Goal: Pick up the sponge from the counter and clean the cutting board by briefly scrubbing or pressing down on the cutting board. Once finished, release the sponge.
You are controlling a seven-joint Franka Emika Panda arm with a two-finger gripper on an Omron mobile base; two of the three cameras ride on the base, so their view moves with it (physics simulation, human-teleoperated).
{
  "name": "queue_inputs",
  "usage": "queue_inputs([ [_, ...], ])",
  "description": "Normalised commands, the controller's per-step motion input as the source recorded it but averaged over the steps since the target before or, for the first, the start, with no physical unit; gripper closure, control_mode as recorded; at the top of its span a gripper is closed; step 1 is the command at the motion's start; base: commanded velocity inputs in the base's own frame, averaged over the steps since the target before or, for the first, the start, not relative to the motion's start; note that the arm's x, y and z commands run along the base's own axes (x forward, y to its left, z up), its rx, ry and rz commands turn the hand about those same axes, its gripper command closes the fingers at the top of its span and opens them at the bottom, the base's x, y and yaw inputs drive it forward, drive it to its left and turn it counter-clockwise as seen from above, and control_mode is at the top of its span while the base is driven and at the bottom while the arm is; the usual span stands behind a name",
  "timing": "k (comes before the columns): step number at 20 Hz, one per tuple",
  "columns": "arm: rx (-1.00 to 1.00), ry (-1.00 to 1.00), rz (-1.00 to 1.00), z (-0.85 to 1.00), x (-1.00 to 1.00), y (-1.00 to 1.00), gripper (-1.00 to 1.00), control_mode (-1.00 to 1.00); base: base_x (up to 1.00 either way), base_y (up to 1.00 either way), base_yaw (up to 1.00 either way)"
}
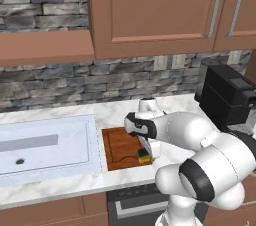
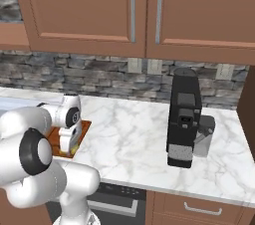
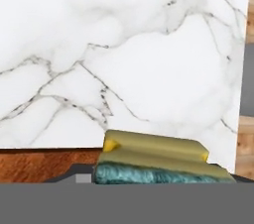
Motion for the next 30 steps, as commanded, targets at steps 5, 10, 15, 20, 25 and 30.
queue_inputs([
  [5,0.00,-0.04,0.00,-0.16,0.44,0.04,1.00,-1.00,0.00,0.00,0.00],
  [10,0.00,-0.02,-0.05,-0.10,0.51,0.12,1.00,-1.00,0.00,0.00,0.00],
  [15,0.00,0.00,-0.08,-0.06,0.59,0.12,1.00,-1.00,0.00,0.00,0.00],
  [20,0.00,-0.02,-0.08,-0.06,0.59,0.12,1.00,-1.00,0.00,0.00,0.00],
  [25,0.00,-0.03,-0.09,-0.04,0.63,0.11,1.00,-1.00,0.00,0.00,0.00],
  [30,0.00,-0.04,-0.07,-0.06,0.62,0.11,1.00,-1.00,0.00,0.00,0.00],
])
